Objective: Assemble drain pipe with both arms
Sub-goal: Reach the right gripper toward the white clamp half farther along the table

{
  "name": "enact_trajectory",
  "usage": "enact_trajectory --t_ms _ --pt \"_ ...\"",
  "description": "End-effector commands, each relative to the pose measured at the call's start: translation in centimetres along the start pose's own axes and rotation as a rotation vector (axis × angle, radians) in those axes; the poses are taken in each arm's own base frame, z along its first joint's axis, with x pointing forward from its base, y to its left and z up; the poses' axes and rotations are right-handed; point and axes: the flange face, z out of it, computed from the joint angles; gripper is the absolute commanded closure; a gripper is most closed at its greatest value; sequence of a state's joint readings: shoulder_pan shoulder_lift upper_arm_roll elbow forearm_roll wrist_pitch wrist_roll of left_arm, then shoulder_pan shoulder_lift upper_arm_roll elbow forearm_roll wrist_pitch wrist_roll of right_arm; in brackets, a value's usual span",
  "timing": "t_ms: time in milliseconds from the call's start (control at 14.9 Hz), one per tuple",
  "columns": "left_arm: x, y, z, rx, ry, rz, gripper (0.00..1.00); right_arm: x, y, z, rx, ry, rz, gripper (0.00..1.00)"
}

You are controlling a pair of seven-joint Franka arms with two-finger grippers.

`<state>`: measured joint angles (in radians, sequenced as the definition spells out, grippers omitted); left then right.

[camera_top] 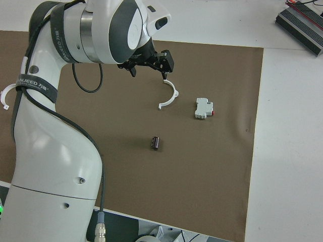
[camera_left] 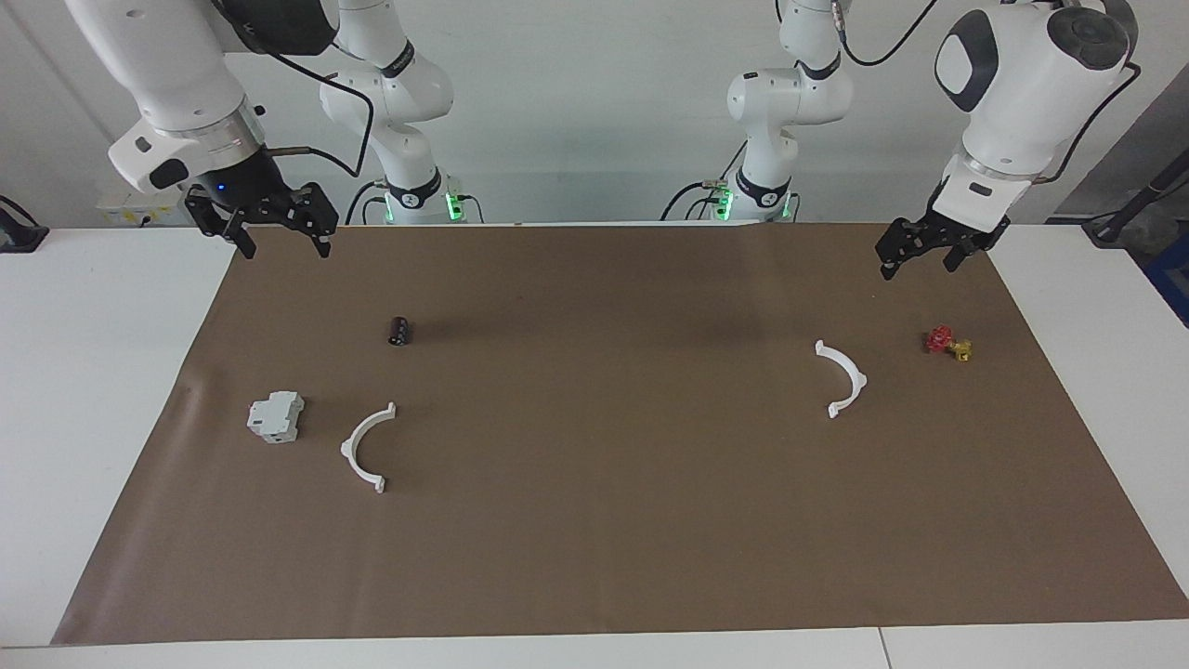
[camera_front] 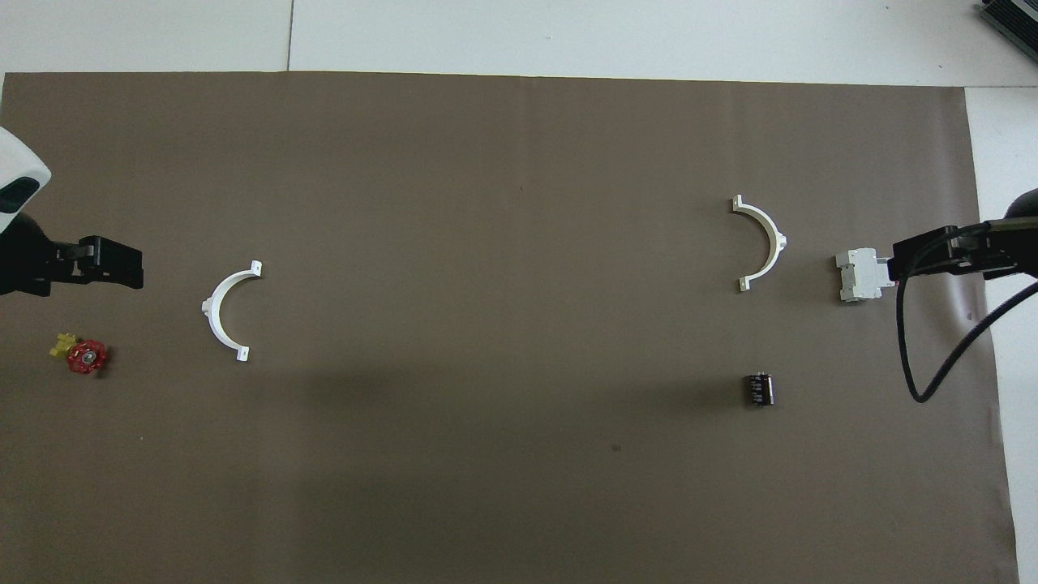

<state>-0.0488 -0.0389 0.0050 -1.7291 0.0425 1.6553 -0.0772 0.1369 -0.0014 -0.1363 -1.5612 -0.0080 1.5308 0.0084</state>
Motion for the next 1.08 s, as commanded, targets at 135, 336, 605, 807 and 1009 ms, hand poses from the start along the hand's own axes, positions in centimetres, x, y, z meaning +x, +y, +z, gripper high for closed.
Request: enact_trajectory --t_ms 135,336,605,807,1009 --pt "-0.5 0.3 -0.2 -0.012 0.017 0.014 0.0 -1.0 0.2 -0.1 0.009 -0.005 0.013 0.0" --pt "-0.5 0.6 -0.2 -0.011 0.016 0.016 0.0 -1.1 0.1 0.4 0.011 -0.007 0.022 0.0" --pt "-0.6 0.3 -0.3 -0.012 0.016 0.016 0.0 -0.6 0.4 3.6 0.03 0.068 0.004 0.0" --pt "-0.5 0.0 -0.3 -0.012 0.017 0.012 0.0 2.2 0.2 9.2 0.035 0.083 -0.01 0.0" --pt "-0.6 -0.1 -0.4 -0.013 0.02 0.011 0.0 5.8 0.7 15.9 0.067 0.106 -0.08 0.0"
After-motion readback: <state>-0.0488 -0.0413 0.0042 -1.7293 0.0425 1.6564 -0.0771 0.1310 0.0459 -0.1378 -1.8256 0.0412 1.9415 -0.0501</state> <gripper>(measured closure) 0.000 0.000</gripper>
